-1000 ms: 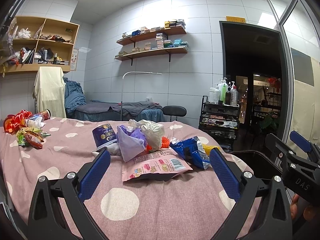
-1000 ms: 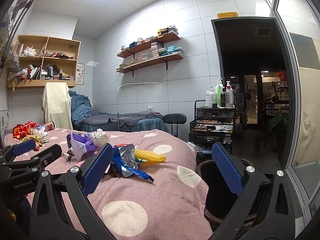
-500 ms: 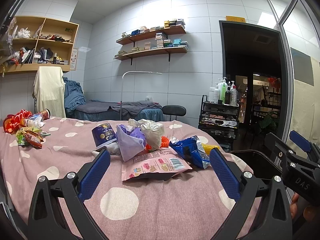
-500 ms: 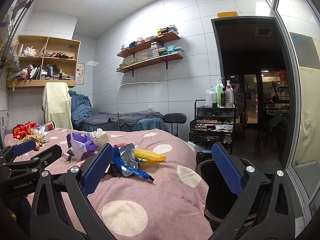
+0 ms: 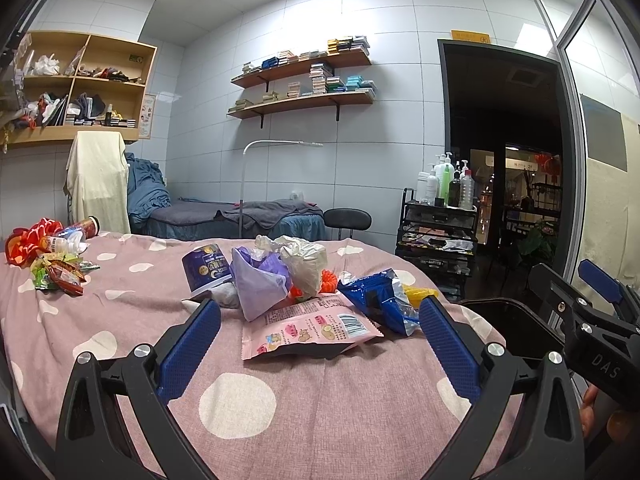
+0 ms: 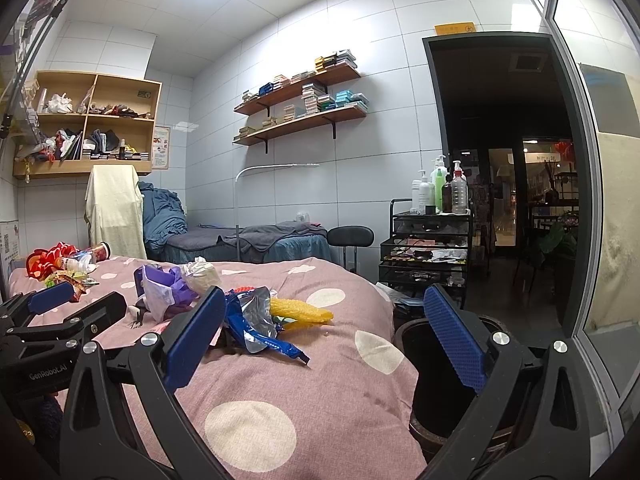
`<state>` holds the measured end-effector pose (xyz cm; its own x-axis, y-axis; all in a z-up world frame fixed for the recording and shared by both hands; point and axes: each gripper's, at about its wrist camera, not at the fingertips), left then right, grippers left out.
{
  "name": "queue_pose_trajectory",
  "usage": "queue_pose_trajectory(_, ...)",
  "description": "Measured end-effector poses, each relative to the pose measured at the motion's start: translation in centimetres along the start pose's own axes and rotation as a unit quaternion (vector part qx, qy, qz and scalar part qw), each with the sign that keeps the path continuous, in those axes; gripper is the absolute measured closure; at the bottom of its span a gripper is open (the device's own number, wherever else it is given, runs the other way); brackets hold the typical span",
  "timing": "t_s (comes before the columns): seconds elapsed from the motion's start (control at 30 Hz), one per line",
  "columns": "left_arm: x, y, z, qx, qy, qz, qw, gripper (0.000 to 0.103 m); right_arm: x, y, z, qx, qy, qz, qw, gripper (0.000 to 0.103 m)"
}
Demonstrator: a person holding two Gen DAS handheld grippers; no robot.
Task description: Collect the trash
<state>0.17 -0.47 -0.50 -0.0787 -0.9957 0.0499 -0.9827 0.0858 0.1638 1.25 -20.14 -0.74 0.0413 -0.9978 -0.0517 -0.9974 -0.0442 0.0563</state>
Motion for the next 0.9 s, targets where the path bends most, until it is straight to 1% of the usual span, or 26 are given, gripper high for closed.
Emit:
queue_pose_trajectory(0.43,-0.08,-0.12,0.16,-0.002,0.004,0.000,1.0000,0.005,-0.12,0.04,-0.04,0.000,-0.003,-0.003,1.000,0.005)
queue_pose_trajectory(0.9,-0.27,-0.36,0.52,-0.017,0.003,0.002,0.9999,0.005,-0.03,-0.42,0.11,-0.010,0.000,-0.004,1.000,0.005)
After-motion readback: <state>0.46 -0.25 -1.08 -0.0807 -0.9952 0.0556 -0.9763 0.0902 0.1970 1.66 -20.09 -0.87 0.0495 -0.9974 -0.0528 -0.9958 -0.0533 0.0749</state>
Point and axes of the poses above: each gripper's, at about its wrist camera, not at the fingertips, and y roughly against the way its jaws point, x to its right, z to its underside, and after that the axes turned 4 degrees about z, right-handed
